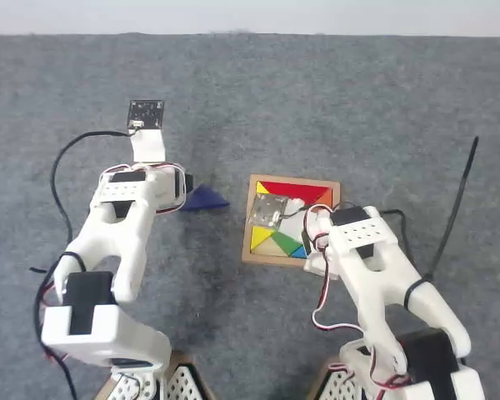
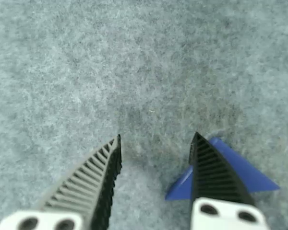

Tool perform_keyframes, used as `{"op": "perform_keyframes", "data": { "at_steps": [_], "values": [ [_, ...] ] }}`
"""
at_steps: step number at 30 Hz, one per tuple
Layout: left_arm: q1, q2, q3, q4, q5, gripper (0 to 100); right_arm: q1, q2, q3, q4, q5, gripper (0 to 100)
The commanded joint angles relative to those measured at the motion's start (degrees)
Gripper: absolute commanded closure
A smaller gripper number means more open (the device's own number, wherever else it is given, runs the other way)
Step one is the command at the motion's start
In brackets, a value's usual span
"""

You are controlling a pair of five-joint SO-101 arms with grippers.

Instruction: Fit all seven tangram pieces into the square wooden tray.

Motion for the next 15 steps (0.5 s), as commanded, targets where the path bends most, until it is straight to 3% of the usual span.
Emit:
{"op": "perform_keyframes", "data": {
  "at_steps": [1, 9, 15],
  "values": [
    [0.53, -0.26, -2.59, 0.62, -0.53, 78, 1.45, 0.92, -2.46, -2.95, 4.92, 85.9],
    [0.62, -0.26, -2.59, 0.62, -0.53, 78, 2.42, 1.1, -2.99, -4.79, 6.51, 85.9],
    [1.14, -0.26, -2.51, 0.62, -0.53, 78, 3.91, 1.54, -5.45, -5.05, -0.09, 85.9]
  ]
}}
